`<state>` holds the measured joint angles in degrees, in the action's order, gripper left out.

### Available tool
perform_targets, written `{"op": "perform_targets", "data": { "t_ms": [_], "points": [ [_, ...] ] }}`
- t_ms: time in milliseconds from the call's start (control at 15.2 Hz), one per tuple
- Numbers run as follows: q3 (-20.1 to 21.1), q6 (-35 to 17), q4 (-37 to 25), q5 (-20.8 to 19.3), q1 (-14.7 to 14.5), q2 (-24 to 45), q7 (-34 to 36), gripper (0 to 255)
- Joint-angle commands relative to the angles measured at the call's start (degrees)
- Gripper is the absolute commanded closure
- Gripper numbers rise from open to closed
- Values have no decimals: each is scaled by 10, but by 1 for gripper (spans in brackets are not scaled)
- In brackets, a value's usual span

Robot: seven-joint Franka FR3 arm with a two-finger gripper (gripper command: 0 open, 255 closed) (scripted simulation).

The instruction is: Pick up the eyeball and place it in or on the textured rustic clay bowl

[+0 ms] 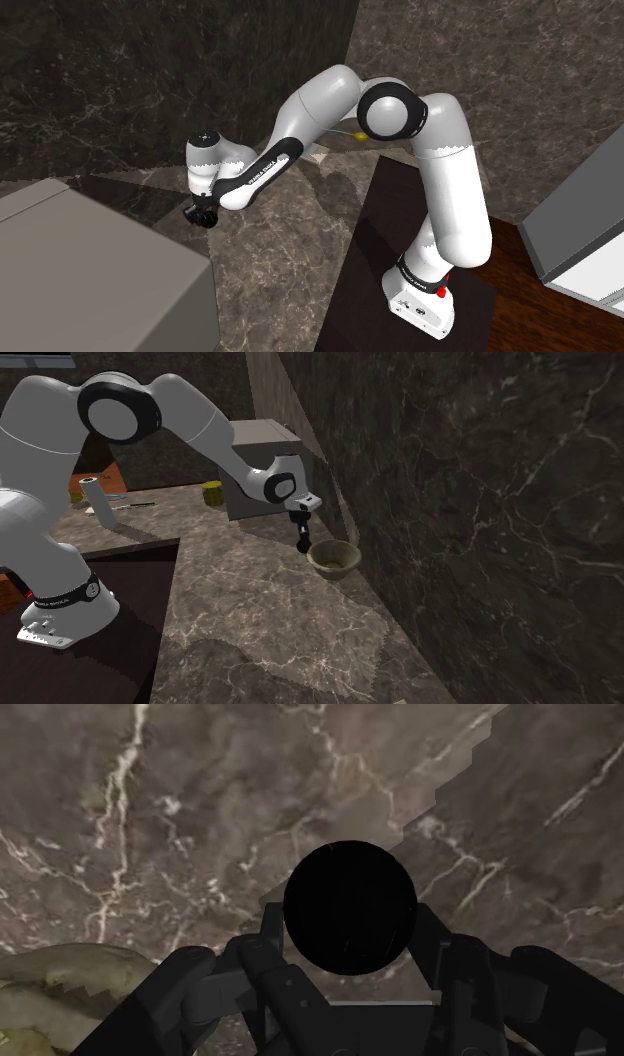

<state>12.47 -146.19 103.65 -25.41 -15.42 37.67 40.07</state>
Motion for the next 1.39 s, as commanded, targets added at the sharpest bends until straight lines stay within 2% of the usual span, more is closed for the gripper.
{"op": "perform_targets", "data": {
  "t_ms": [0,1320],
  "points": [
    [2,5,1,2,1,-4,-2,255],
    [39,107,0,54,26,-108,-47,255]
  ]
}}
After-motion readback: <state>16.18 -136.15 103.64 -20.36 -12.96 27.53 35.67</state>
